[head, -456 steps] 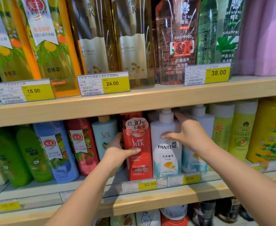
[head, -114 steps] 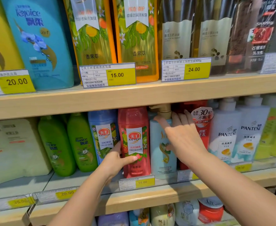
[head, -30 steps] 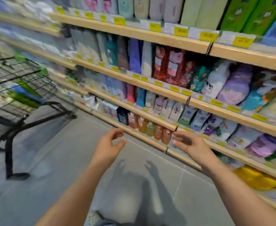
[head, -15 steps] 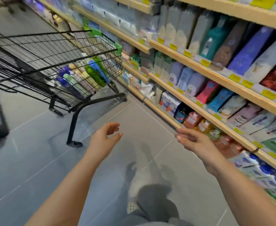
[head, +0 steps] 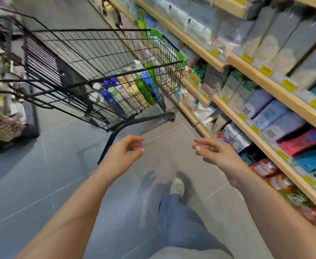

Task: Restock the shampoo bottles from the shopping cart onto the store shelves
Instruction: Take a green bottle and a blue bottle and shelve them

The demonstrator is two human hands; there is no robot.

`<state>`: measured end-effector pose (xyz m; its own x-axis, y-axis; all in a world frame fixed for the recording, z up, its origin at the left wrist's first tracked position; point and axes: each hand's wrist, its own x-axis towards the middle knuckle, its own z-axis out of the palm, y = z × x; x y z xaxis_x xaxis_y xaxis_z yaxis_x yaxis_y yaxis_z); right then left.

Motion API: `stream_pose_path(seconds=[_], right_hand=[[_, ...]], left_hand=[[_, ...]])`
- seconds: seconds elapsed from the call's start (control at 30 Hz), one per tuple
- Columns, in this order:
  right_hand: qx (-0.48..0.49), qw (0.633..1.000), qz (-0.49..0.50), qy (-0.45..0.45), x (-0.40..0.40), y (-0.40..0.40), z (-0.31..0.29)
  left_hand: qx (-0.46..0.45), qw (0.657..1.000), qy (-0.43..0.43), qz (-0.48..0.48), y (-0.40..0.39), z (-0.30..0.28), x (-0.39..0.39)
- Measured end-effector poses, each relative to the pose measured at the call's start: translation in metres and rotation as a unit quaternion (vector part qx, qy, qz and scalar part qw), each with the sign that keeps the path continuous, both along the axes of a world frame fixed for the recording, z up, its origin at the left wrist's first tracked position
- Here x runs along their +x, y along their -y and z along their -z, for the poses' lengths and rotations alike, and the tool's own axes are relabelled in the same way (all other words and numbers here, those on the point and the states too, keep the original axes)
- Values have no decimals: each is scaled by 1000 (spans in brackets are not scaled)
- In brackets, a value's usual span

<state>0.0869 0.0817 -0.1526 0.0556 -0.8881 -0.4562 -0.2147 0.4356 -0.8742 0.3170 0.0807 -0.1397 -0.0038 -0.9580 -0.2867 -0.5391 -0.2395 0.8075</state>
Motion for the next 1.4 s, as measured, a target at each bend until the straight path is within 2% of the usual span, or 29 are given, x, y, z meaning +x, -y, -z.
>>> stream_pose_path(seconds=[0.17, 0.33, 0.53, 0.7, 0.8, 0.93, 1.03, 1.23, 1.4], right_hand=[[-21, 999, -38, 30, 11, 120, 1], [-30, 999, -42, 3, 6, 223, -11], [-44, 995, -87, -12, 10, 298, -16], [-38, 995, -83, -27, 19, 344, -10], [-38, 995, -76, -42, 30, 374, -5], [-31, 997, -58, -48, 52, 423, 0], [-18, 998, -26, -50, 73, 459, 6], [-7, 997, -27, -75, 99, 507, 25], [35, 995, -25, -87, 112, 527, 50]], left_hand=[[-25, 998, 60, 12, 106, -9, 5], [-40, 999, 36, 1, 203, -22, 2], [-47, 999, 8, -1, 273, -20, 1], [-55, 998, 43, 9, 337, -8, 11], [-41, 999, 15, 7, 379, -4, 20], [-34, 999, 32, 23, 444, 1, 40], [-19, 997, 39, 57, 492, 8, 58], [-18, 985, 95, 146, 555, 30, 76], [12, 953, 175, 246, 578, 67, 76]])
